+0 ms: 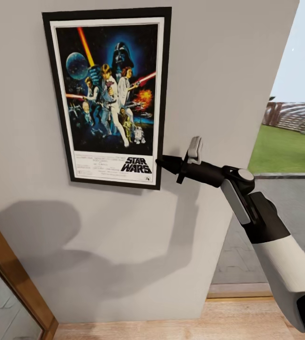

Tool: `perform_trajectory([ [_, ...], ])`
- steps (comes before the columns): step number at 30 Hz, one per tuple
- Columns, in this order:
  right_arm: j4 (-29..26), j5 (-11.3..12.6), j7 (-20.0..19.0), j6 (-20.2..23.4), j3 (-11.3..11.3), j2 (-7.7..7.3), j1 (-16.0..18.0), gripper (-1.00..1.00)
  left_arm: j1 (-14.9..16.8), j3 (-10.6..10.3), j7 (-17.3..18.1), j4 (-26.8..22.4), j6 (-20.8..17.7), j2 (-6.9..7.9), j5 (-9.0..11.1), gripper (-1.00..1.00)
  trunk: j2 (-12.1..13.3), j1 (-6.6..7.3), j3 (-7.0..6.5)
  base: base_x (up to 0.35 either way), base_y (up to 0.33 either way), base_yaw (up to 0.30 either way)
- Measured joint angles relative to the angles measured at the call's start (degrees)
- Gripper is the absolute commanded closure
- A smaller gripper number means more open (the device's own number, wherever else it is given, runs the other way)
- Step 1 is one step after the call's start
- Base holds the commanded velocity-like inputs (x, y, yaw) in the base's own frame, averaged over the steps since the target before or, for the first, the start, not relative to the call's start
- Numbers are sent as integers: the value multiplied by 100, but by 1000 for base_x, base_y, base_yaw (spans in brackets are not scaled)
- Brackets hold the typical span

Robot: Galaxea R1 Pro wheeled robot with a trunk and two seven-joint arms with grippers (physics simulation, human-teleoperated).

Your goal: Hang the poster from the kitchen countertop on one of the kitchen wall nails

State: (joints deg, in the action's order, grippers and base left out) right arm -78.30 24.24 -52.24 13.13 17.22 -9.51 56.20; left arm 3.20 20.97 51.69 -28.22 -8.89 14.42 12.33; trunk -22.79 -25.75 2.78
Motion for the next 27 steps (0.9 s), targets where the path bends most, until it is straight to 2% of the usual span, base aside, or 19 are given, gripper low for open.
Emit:
perform_trajectory([
  [8, -126, -15, -2, -189, -7, -2, -2, 100, 0, 0, 4, 0, 0, 54, 6, -100, 0, 0, 0, 0, 0, 0],
  [27, -142, -28, 2, -167, -8, -2, -2, 100, 0, 0, 0, 0, 0, 70, 9, -100, 0, 0, 0, 0, 0, 0],
])
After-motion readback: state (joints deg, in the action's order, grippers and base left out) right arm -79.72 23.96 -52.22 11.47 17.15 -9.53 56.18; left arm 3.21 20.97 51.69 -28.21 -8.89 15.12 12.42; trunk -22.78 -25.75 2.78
